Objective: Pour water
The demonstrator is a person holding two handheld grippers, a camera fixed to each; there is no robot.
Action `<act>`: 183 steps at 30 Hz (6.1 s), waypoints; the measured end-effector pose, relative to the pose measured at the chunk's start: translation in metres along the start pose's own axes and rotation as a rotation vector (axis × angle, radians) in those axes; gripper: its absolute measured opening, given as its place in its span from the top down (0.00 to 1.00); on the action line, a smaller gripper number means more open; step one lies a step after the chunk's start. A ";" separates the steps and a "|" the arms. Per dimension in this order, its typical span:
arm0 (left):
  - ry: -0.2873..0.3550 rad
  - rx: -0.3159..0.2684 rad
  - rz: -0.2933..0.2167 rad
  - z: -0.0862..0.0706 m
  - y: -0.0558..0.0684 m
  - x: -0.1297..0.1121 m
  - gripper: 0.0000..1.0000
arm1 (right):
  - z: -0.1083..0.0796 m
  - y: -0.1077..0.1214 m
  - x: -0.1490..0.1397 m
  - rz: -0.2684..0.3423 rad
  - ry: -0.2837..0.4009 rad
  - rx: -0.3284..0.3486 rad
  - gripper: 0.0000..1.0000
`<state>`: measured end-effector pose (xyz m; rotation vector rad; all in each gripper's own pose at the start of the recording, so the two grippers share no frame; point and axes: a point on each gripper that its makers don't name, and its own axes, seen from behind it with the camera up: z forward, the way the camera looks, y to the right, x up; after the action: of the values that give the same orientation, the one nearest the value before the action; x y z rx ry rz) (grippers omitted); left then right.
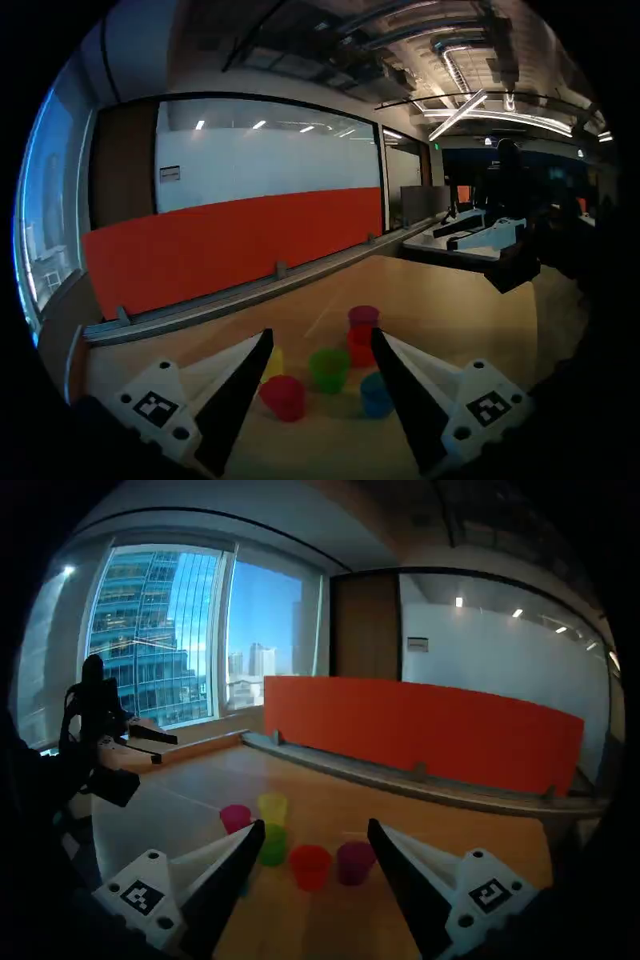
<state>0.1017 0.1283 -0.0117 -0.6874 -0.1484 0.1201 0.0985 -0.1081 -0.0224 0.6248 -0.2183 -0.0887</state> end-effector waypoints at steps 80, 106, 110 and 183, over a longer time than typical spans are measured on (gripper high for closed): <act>-0.294 -0.287 0.012 0.075 0.082 -0.164 0.10 | 0.057 0.006 -0.090 -0.008 -0.237 0.072 0.00; -0.349 -0.339 0.038 0.109 0.103 -0.189 0.10 | 0.069 0.015 -0.097 0.016 -0.251 0.075 0.00; -0.354 -0.344 0.044 0.114 0.106 -0.191 0.10 | 0.070 0.015 -0.098 0.017 -0.252 0.079 0.00; -0.186 -0.233 0.028 0.116 0.073 -0.126 0.15 | 0.086 0.006 -0.091 0.007 -0.236 0.111 0.00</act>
<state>-0.0473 0.2361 0.0178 -0.9113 -0.3347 0.1955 -0.0094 -0.1390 0.0330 0.7238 -0.4558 -0.1449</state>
